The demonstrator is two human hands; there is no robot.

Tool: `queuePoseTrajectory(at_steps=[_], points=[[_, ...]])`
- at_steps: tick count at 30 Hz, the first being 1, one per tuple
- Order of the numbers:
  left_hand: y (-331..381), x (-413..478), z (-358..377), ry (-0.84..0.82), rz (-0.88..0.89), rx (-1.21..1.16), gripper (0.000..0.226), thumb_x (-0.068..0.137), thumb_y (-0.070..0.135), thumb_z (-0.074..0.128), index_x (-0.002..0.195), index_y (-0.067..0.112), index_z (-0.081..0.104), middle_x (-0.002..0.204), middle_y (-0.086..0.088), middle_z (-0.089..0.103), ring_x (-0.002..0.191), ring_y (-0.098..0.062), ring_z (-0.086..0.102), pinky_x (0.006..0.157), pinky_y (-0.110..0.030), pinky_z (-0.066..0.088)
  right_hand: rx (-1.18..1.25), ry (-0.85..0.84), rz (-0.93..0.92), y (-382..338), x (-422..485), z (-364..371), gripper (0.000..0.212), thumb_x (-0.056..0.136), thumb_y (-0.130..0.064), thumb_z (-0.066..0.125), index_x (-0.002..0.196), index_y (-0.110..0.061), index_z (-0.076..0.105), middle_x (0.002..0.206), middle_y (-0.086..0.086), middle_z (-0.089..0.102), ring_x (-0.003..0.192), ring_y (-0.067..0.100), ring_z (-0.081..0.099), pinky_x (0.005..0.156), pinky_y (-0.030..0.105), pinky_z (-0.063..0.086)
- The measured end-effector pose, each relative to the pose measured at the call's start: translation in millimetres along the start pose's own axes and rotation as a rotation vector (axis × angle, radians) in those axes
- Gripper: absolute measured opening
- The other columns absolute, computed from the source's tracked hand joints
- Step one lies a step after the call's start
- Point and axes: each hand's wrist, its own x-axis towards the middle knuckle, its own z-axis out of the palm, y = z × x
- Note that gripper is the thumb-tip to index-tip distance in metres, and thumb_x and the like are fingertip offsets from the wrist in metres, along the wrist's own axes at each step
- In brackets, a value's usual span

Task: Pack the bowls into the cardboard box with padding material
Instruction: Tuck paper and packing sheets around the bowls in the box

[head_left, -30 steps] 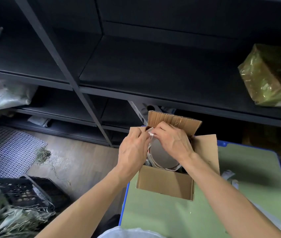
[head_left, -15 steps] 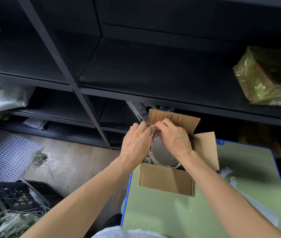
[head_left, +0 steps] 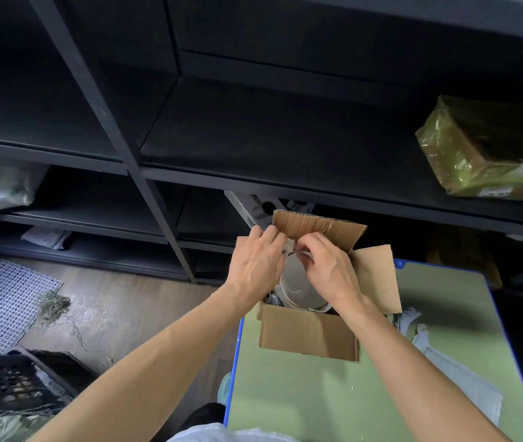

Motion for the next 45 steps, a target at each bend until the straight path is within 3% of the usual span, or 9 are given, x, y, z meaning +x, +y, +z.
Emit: queuePoseTrajectory(at_steps=[10,15,17,21,26,32,37,42,45], points=[[6.6,6.6,4.2,0.014,-0.096,-0.138,0.012,0.096,0.028,0.054,0.092,0.017,0.053,0.090,0.002,0.055,0.073,-0.020,0.047,0.049,-0.035,0.043,-0.034,-0.062,-0.064,2.1,-6.4,-5.2,0.028,0.089,-0.009,0.061,0.114,-0.021,0.067,0.115,-0.008,0.069,0.111,0.014,0.059,0.096,0.034,0.049],[9.9,1.6,4.3,0.021,-0.144,-0.178,0.015,0.096,0.024,0.052,0.085,0.017,0.045,0.077,0.004,0.054,0.065,-0.017,0.039,0.050,-0.030,0.028,0.006,-0.105,-0.059,5.7,-7.7,-7.5,0.036,0.085,-0.006,0.060,0.115,-0.024,0.069,0.120,-0.013,0.066,0.119,0.009,0.053,0.098,0.030,0.047],[9.1,-0.4,5.1,0.012,-0.158,-0.206,0.016,0.095,0.023,0.053,0.084,0.018,0.042,0.074,0.005,0.052,0.064,-0.017,0.039,0.051,-0.031,0.030,0.011,-0.120,-0.056,6.9,-8.7,-8.6,0.037,0.085,-0.005,0.060,0.117,-0.023,0.069,0.122,-0.013,0.065,0.120,0.008,0.051,0.099,0.028,0.046],[7.3,-1.0,6.5,-0.008,-0.172,-0.251,0.017,0.096,0.022,0.050,0.083,0.019,0.039,0.071,0.006,0.049,0.061,-0.021,0.043,0.054,-0.039,0.041,0.002,-0.103,-0.003,1.8,-6.6,-5.5,0.036,0.088,-0.003,0.058,0.121,-0.017,0.064,0.121,-0.007,0.065,0.118,0.013,0.050,0.097,0.032,0.046],[9.4,-1.3,4.2,-0.013,-0.168,-0.236,0.013,0.096,0.021,0.050,0.087,0.020,0.041,0.073,0.007,0.051,0.062,-0.019,0.045,0.053,-0.036,0.040,-0.076,-0.054,0.057,-4.3,-4.4,5.3,0.038,0.085,-0.001,0.060,0.119,-0.016,0.065,0.118,-0.005,0.064,0.112,0.019,0.051,0.092,0.037,0.049],[11.4,-1.1,1.1,-0.020,-0.158,-0.142,0.014,0.100,0.026,0.052,0.091,0.019,0.060,0.084,0.005,0.062,0.067,-0.018,0.049,0.052,-0.031,0.036,-0.110,-0.039,-0.004,-1.9,-6.1,3.9,0.031,0.085,0.000,0.058,0.106,-0.019,0.071,0.112,-0.008,0.062,0.106,0.019,0.051,0.083,0.039,0.050],[7.6,-6.8,5.0,-0.015,-0.112,-0.101,0.015,0.099,0.027,0.057,0.095,0.022,0.071,0.094,0.006,0.061,0.075,-0.016,0.044,0.048,-0.029,0.035,-0.119,-0.046,-0.024,-1.8,-8.5,0.5,0.040,0.089,-0.005,0.059,0.124,-0.023,0.063,0.118,-0.009,0.062,0.109,0.016,0.051,0.085,0.033,0.051],[-5.5,-26.2,2.3,0.010,-0.014,-0.056,0.010,0.091,0.018,0.069,0.100,0.022,0.070,0.105,0.008,0.061,0.083,-0.019,0.047,0.056,-0.023,0.044,-0.232,-0.086,-0.060,-8.4,-2.7,2.2,0.045,0.092,-0.013,0.060,0.134,-0.026,0.059,0.108,-0.006,0.059,0.105,0.021,0.051,0.076,0.044,0.051],[-3.5,-26.0,1.3,-0.033,-0.064,-0.066,0.008,0.087,0.016,0.071,0.094,0.021,0.070,0.096,0.007,0.061,0.084,-0.020,0.051,0.056,-0.027,0.047,-0.309,-0.105,-0.039,-14.3,-3.0,3.0,0.048,0.090,-0.014,0.063,0.136,-0.027,0.057,0.109,-0.003,0.057,0.105,0.022,0.051,0.079,0.048,0.050]])
